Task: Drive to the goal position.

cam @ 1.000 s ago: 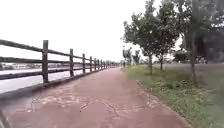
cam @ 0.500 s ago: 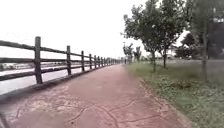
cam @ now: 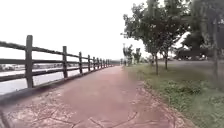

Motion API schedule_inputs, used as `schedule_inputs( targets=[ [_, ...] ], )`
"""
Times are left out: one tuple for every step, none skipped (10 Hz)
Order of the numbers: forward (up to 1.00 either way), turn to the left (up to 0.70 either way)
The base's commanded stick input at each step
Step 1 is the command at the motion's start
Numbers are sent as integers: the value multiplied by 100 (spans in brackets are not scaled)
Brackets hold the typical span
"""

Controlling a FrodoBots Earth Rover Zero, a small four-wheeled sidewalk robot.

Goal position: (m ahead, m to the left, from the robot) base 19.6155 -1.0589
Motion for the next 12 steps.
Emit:
schedule_inputs(
  targets=[
    [70,0],
    [70,0],
    [70,0],
    [70,0],
    [70,0],
    [73,0],
    [85,0],
    [85,0],
    [85,0],
    [85,0],
    [85,0],
    [85,0]
  ],
)
